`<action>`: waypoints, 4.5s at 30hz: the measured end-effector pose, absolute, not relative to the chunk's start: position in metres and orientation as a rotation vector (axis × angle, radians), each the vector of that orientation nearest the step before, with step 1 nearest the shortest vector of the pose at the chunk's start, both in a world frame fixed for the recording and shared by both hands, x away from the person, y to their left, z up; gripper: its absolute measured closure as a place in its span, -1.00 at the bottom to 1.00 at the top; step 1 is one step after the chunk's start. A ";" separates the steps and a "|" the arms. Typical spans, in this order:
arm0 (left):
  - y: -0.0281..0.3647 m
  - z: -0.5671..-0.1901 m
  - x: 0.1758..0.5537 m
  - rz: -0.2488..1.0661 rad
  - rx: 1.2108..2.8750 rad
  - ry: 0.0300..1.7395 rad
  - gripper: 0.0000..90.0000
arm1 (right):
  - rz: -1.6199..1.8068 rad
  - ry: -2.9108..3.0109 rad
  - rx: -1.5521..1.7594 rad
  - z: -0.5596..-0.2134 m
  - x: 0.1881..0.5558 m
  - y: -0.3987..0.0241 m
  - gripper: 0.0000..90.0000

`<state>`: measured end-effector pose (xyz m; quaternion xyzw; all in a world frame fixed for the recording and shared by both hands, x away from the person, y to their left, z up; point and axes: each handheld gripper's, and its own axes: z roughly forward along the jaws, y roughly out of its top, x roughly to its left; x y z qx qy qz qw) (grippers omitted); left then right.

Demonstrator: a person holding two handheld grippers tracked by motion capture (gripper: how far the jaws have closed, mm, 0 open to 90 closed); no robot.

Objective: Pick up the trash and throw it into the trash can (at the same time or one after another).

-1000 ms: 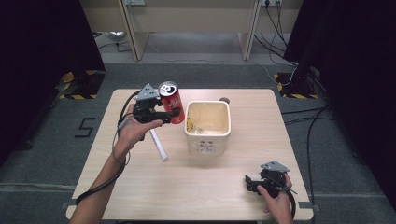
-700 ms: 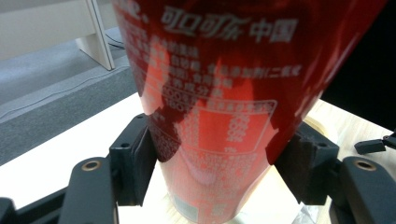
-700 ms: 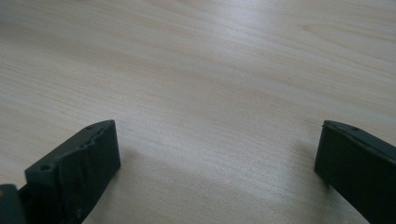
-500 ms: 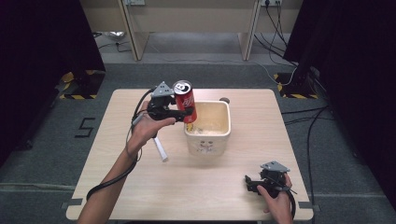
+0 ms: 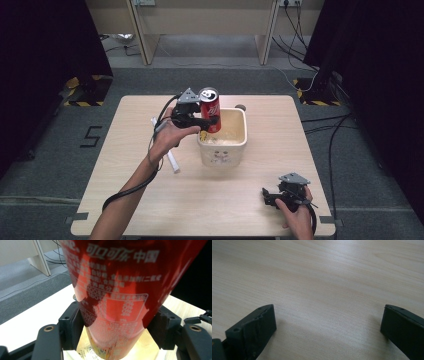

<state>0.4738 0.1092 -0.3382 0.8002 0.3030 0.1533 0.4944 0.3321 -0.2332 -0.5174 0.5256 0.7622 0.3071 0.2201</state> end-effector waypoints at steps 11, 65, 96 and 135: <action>0.098 -0.348 0.478 0.356 1.961 0.736 -0.24 | 0.849 2.109 1.452 -0.517 0.332 -0.233 -0.99; 0.085 -0.391 0.482 0.324 2.036 0.745 -0.39 | 0.856 2.116 1.447 -0.518 0.332 -0.232 -0.99; 0.105 -0.365 0.465 0.339 1.990 0.749 -0.56 | 0.854 2.118 1.443 -0.518 0.332 -0.232 -0.99; 0.180 -0.369 0.463 0.380 1.877 0.899 -0.53 | 0.854 2.118 1.443 -0.518 0.332 -0.232 -0.99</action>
